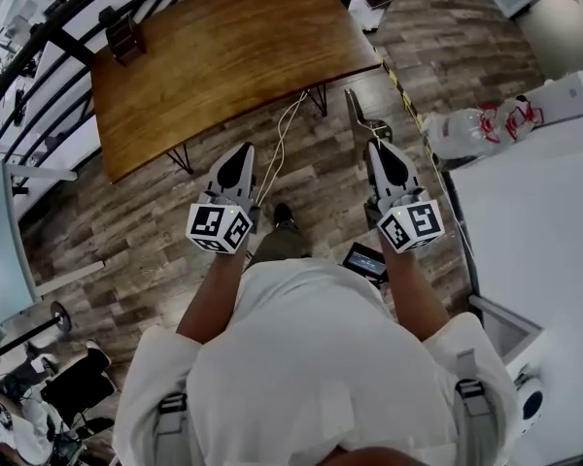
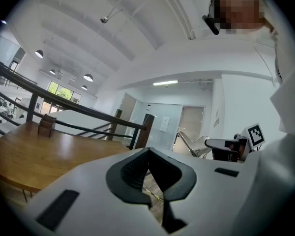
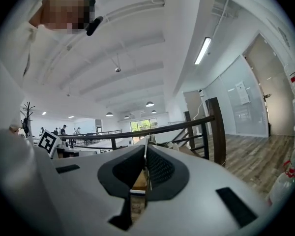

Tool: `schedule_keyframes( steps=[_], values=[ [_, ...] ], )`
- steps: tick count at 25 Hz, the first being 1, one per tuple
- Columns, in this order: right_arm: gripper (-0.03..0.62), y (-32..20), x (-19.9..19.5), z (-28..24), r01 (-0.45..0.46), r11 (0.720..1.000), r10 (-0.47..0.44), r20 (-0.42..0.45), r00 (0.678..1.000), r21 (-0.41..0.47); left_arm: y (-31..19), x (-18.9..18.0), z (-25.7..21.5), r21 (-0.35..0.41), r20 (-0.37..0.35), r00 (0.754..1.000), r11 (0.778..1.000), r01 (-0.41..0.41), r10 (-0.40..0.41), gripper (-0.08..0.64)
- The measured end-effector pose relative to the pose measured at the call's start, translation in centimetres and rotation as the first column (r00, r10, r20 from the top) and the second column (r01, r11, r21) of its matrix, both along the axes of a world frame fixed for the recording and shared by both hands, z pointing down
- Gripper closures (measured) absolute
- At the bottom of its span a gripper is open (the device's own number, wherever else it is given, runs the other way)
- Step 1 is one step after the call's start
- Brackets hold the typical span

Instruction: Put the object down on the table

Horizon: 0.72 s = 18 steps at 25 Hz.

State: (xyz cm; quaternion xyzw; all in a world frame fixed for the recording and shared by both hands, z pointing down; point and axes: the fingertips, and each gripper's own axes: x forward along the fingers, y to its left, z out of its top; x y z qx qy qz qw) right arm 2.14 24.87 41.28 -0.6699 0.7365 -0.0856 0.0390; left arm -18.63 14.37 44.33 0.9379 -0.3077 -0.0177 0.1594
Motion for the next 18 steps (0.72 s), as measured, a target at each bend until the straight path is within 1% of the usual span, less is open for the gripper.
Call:
schedule_keyframes(
  steps=[2,6,8,13,18],
  values=[
    [0.563,-2.4,0.5,0.0,0.000,1.000,0.000,0.009,1.000,-0.001,-2.2,0.3,-0.1,0.000,-0.004,1.000,1.000,-0.004,0.004,0.545],
    [0.563,-6.2,1.2,0.3,-0.011,1.000,0.012,0.063,0.998,-0.013,-6.1,0.3,0.4,-0.020,-0.002,1.000,1.000,-0.005,0.005,0.545],
    [0.563,-7.6,1.6,0.3,-0.018,1.000,0.019,0.067,0.998,-0.017,-7.5,0.4,0.6,-0.027,-0.003,1.000,1.000,-0.012,0.012,0.545],
    [0.563,-10.5,2.5,0.0,-0.037,0.999,0.038,0.066,0.997,-0.010,-10.6,1.4,0.7,-0.026,-0.008,0.999,0.999,-0.034,0.033,0.545],
    [0.563,-11.7,3.3,-0.1,-0.053,0.999,0.053,0.086,0.995,-0.006,-12.5,2.2,0.7,-0.032,-0.028,0.999,0.999,-0.043,0.042,0.545]
  ],
)
